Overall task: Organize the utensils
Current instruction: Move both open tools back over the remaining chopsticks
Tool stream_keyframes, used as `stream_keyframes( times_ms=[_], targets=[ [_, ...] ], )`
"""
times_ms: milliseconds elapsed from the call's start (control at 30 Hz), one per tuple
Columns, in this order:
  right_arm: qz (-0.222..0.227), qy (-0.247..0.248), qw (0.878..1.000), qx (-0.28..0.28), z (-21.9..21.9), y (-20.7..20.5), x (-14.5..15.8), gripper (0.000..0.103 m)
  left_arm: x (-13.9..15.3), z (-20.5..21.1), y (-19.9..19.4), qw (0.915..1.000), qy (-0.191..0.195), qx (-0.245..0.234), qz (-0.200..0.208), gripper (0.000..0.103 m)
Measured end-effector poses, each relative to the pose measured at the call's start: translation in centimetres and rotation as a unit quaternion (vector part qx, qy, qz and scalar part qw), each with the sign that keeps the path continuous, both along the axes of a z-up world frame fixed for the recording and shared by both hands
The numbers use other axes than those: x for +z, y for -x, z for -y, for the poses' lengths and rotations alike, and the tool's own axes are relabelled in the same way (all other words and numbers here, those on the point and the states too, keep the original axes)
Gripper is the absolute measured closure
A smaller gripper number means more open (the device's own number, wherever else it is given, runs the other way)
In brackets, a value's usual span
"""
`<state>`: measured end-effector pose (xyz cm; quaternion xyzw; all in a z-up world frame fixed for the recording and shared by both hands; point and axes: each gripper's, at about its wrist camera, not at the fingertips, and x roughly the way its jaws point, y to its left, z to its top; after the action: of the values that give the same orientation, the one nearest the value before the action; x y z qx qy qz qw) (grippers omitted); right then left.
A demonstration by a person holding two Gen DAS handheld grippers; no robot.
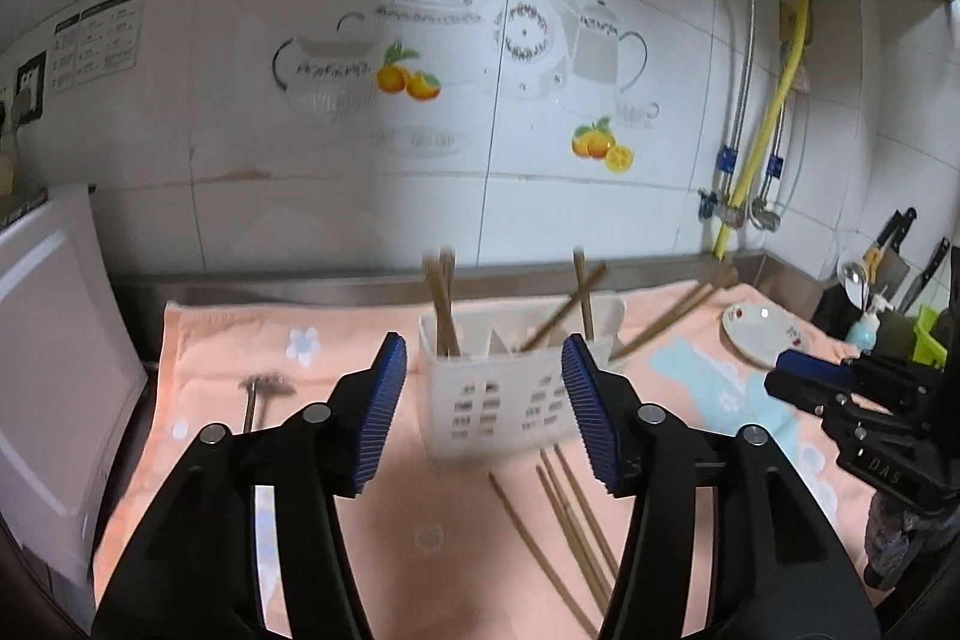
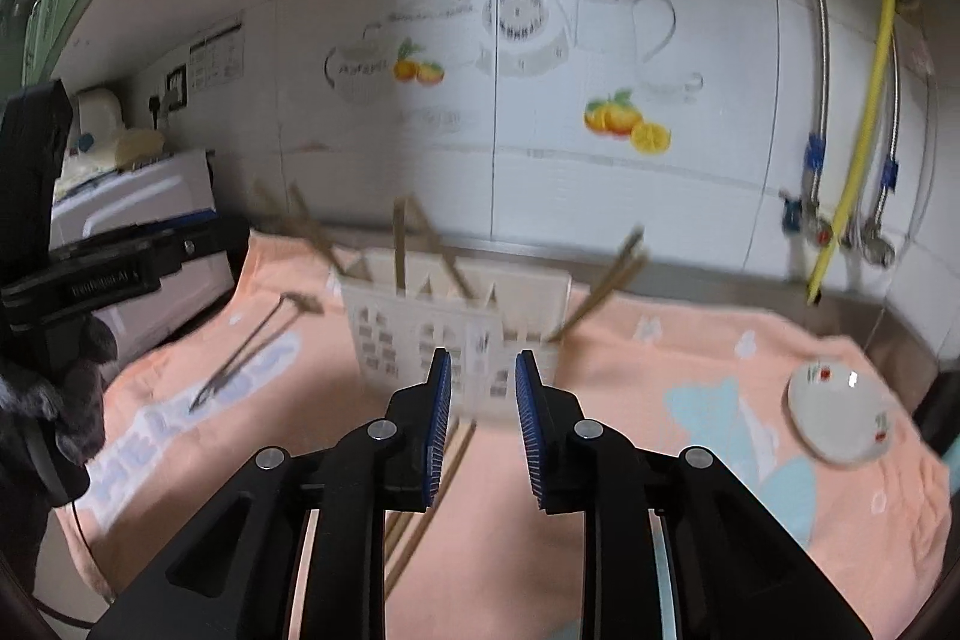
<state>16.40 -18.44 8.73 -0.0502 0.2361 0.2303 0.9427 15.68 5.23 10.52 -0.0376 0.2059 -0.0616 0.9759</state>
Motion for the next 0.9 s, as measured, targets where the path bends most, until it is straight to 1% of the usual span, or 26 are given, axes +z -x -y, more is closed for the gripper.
stream_keyframes(
  times_ms=[100,233,433,600,700,800,900],
  targets=[
    [-0.019,-0.002,1.0,0.0,0.1,0.9,-1.9,0.081,-1.6,0.0,1.0,0.9999,-0.002,0.004,-0.015,0.041],
    [-0.046,-0.004,0.999,0.001,0.1,2.4,-4.7,0.081,-3.7,-0.3,1.9,0.9992,0.005,0.011,-0.038,0.039],
    [-0.08,0.0,0.997,-0.001,-0.2,3.8,-8.5,0.081,-6.4,-1.4,3.2,0.9971,0.015,0.036,-0.066,0.035],
    [-0.114,0.001,0.994,0.003,-0.9,4.5,-11.2,0.081,-7.8,-1.9,3.9,0.9954,0.025,0.044,-0.081,0.035],
    [-0.132,0.001,0.991,0.009,-1.7,4.6,-12.7,0.081,-8.5,-1.9,4.3,0.9947,0.02,0.052,-0.086,0.032],
    [-0.146,0.0,0.989,0.015,-2.5,4.7,-13.6,0.082,-9.1,-1.7,4.6,0.9941,0.019,0.057,-0.091,0.029],
    [-0.158,0.001,0.987,0.017,-3.3,4.5,-14.5,0.082,-9.6,-1.7,4.8,0.9934,0.018,0.058,-0.097,0.028]
  ],
)
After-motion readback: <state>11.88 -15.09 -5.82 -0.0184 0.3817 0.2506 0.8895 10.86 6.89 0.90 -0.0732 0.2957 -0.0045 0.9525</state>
